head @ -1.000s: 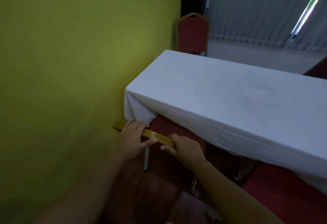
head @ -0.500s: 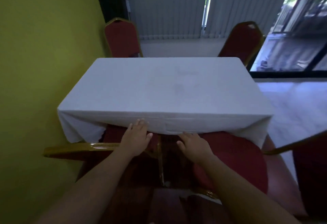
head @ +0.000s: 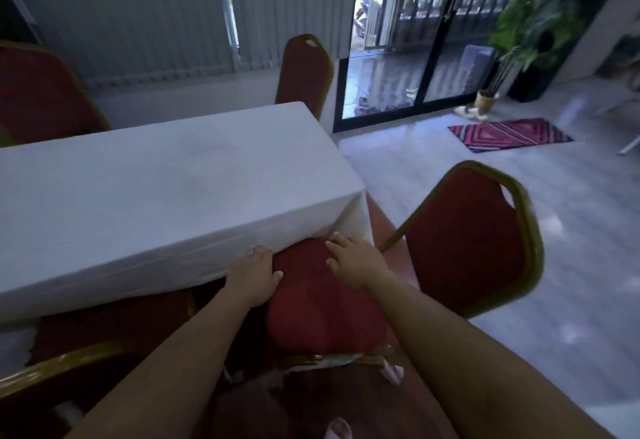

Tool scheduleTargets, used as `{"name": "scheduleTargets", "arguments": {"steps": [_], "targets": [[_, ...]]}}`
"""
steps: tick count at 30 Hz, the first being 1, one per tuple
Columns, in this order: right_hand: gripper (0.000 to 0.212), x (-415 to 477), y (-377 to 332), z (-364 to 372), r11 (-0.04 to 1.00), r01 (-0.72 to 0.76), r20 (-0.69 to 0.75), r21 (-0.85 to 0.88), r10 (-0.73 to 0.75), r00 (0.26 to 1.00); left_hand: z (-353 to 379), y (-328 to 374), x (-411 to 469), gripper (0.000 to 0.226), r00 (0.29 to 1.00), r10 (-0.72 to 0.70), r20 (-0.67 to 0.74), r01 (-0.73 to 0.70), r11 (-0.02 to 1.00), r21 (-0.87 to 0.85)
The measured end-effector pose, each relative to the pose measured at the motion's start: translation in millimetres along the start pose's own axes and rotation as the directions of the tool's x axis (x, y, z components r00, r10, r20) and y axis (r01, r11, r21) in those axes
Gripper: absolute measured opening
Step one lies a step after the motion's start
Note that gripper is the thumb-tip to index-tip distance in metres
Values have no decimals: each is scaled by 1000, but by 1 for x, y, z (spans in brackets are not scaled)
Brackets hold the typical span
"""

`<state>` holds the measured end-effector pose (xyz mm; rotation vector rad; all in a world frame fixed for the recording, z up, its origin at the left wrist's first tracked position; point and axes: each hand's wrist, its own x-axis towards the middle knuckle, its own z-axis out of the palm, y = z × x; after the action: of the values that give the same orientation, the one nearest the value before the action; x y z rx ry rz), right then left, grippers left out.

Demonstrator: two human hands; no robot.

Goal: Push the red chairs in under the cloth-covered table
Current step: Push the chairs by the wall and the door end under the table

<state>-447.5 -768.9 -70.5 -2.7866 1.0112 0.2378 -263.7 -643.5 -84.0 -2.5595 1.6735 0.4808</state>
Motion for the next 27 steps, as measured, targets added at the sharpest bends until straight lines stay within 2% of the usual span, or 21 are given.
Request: {"name": "scheduleTargets", "arguments": {"steps": [6, 10, 17, 22, 27], "targets": [[54, -16, 54, -14, 990, -138, -20, 24, 139, 990, 5, 55, 37, 69, 993, 109, 51, -110, 994, 20], [55, -30, 82, -18, 972, -232, -2, 33, 233, 973, 3, 90, 53, 72, 977, 190, 100, -199, 976, 92], [54, -71, 147, -43, 929, -366, -33, -54, 365, 931, 8, 180, 77, 74, 911, 390, 132, -404, 910, 96], [54, -103, 197, -61, 903, -408, -69, -132, 402, 913, 18, 243, 74, 75, 853, 511, 106, -516, 856, 28], [54, -117, 246, -83, 888, -399, -130, -226, 379, 916, 23, 299, 70, 85, 821, 556, 129, -557, 830, -30]]}}
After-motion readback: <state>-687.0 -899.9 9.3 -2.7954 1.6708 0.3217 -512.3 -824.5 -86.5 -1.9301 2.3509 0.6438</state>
